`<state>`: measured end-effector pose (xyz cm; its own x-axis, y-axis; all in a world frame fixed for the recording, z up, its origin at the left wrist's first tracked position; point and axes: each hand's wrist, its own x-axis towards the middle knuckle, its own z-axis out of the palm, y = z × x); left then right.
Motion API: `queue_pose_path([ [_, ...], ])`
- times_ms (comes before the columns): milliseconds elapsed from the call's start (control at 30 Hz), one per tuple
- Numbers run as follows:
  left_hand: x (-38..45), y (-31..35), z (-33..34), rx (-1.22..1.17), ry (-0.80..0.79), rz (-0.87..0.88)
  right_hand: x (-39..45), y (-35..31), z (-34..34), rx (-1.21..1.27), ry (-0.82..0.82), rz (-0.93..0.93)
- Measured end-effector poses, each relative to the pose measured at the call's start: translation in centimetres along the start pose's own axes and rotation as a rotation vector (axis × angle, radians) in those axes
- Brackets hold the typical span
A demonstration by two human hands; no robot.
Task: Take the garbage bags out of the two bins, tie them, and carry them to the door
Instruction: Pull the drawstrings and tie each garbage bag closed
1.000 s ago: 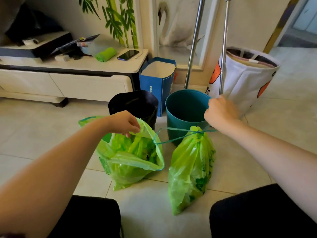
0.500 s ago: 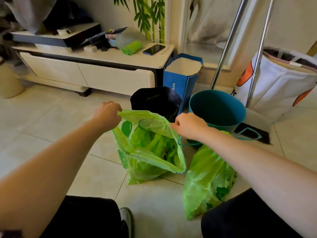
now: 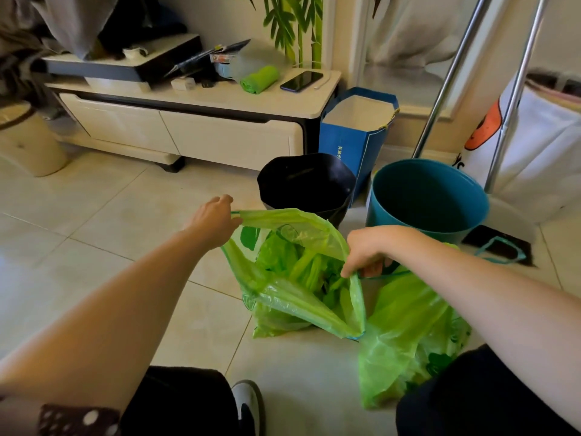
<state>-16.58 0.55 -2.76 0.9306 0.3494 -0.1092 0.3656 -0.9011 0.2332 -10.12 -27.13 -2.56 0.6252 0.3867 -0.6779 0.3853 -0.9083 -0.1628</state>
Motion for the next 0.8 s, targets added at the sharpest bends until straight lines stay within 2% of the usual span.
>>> queue_pose_path([
  [100, -0.1, 0.9, -0.2, 0.078, -0.019, 0.044, -0.5, 0.3, 0.1, 0.022, 0.000, -0.004],
  [167, -0.3, 1.4, -0.6, 0.109, -0.025, 0.064, -0.9, 0.4, 0.0, 0.104, 0.074, -0.038],
  [300, -0.8, 2.2, -2.0, 0.080, 0.009, 0.080, -1.7, 0.2, -0.8, 0.293, 0.400, -0.102],
  [367, -1.1, 2.4, -2.9, 0.011, 0.042, 0.072, -2.1, 0.2, -0.8, 0.480, 0.496, -0.100],
  [500, -1.5, 2.7, -4.3, -0.167, 0.037, 0.015, -3.1, -0.1, 0.2, 0.965, 0.331, -0.090],
  [633, -2.1, 3.2, -4.9, -0.325, -0.027, -0.045, -3.1, 0.3, 1.2, 1.082, 0.416, -0.054],
  [733, -2.3, 3.8, -4.9, -0.358, -0.039, -0.032, -3.4, 0.8, 2.4, 1.249, 0.319, -0.057],
  [800, -2.3, 4.2, -4.8, -0.355, -0.046, -0.022, -3.7, 1.1, 3.7, 1.187, 0.284, 0.002],
])
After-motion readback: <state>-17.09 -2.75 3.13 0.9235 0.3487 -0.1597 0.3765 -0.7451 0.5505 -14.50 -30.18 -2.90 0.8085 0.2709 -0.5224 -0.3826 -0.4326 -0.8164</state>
